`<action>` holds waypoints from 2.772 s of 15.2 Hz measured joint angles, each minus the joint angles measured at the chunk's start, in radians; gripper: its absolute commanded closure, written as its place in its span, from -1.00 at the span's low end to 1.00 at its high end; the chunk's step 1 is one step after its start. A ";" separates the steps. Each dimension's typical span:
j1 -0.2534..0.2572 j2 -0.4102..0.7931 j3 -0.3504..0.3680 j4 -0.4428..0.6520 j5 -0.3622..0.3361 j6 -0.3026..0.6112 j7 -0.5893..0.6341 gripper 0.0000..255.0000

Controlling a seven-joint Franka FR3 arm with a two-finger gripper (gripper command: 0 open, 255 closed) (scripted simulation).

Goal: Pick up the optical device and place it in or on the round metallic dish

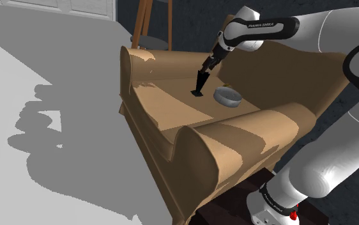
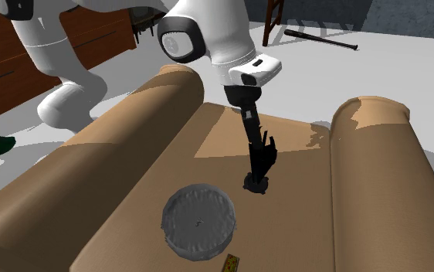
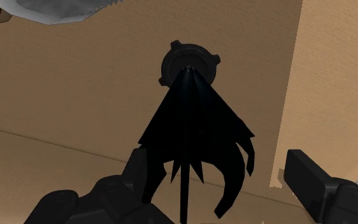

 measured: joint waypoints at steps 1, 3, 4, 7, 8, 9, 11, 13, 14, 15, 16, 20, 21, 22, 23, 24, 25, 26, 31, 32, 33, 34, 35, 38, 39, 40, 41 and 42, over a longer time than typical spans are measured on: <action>-0.001 0.008 -0.001 0.000 0.003 0.008 -0.004 -1.00; 0.000 0.011 -0.001 -0.006 0.005 0.017 -0.005 -1.00; 0.000 0.012 0.000 -0.007 0.005 0.018 -0.004 -1.00; 0.000 0.012 0.000 -0.008 0.005 0.020 -0.005 -1.00; 0.000 0.012 0.000 -0.008 0.005 0.020 -0.005 1.00; 0.000 0.012 0.000 -0.007 0.005 0.020 -0.005 1.00; 0.000 0.012 -0.001 -0.007 0.005 0.020 -0.005 1.00; 0.000 0.012 -0.001 -0.007 0.005 0.020 -0.005 1.00; 0.000 0.012 -0.001 -0.007 0.005 0.020 -0.005 1.00; 0.000 0.012 -0.001 -0.007 0.005 0.020 -0.005 1.00; 0.000 0.012 -0.001 -0.007 0.005 0.021 -0.005 1.00; -0.001 0.006 -0.001 0.002 0.003 0.005 -0.003 1.00; 0.000 0.005 0.000 0.013 0.001 -0.007 0.000 1.00; -0.001 0.003 -0.001 0.022 0.000 -0.018 0.000 1.00; 0.000 0.003 0.000 0.036 -0.002 -0.032 0.004 1.00; -0.001 -0.001 -0.001 0.044 -0.003 -0.044 0.004 1.00; -0.001 0.000 -0.001 0.059 -0.004 -0.058 0.007 1.00; -0.001 -0.001 -0.001 0.071 -0.005 -0.071 0.008 1.00; -0.001 -0.007 0.000 0.130 -0.011 -0.136 0.017 1.00; -0.002 -0.007 -0.002 0.143 -0.011 -0.149 0.016 1.00; -0.002 -0.005 -0.002 0.161 -0.012 -0.165 0.018 1.00; -0.002 -0.005 -0.001 0.175 -0.012 -0.178 0.020 1.00; -0.001 -0.004 0.000 0.187 -0.014 -0.189 0.023 1.00; -0.003 0.002 -0.003 0.232 -0.013 -0.229 0.022 1.00; -0.003 0.003 -0.002 0.248 -0.014 -0.244 0.025 1.00; -0.003 0.003 -0.002 0.262 -0.014 -0.258 0.026 1.00; -0.003 0.007 -0.003 0.281 -0.014 -0.273 0.026 1.00; -0.007 -0.001 -0.007 0.284 -0.013 -0.285 0.019 1.00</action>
